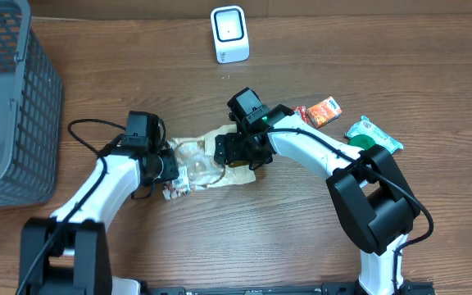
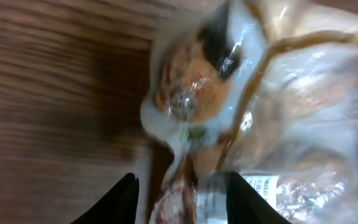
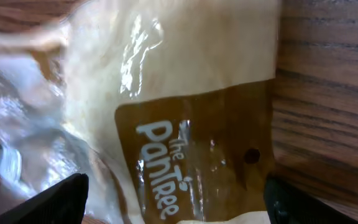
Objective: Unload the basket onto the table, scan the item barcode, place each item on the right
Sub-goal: 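Grasp the PanTree bag's left side with the left gripper, then hold the PanTree bag with both grippers and lift it slightly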
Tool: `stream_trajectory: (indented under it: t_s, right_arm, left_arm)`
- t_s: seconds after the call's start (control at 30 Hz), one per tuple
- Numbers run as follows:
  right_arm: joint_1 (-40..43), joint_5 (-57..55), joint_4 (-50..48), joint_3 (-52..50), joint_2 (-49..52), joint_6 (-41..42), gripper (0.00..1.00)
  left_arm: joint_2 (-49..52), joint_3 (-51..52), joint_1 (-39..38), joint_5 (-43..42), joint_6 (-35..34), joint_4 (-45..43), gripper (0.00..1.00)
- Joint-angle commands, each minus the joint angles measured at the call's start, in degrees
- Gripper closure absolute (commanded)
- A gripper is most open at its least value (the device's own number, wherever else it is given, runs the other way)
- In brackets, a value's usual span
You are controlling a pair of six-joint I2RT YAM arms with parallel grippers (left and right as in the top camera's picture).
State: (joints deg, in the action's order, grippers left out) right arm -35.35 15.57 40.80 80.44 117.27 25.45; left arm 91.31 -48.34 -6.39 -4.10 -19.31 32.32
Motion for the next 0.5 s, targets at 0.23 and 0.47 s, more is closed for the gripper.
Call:
stream_trajectory:
  t_s: [0.23, 0.47]
  right_arm:
    - [-0.3, -0.5, -0.2, -0.6, -2.0, 0.0, 0.09]
    - [-1.1, -0.5, -0.3, -0.6, -2.0, 2.2, 0.09]
  left_arm:
    - [4.6, 0.5, -0.4, 0.0, 1.5, -0.8, 0.64]
    - [4.6, 0.5, -0.4, 0.0, 1.5, -0.9, 0.63]
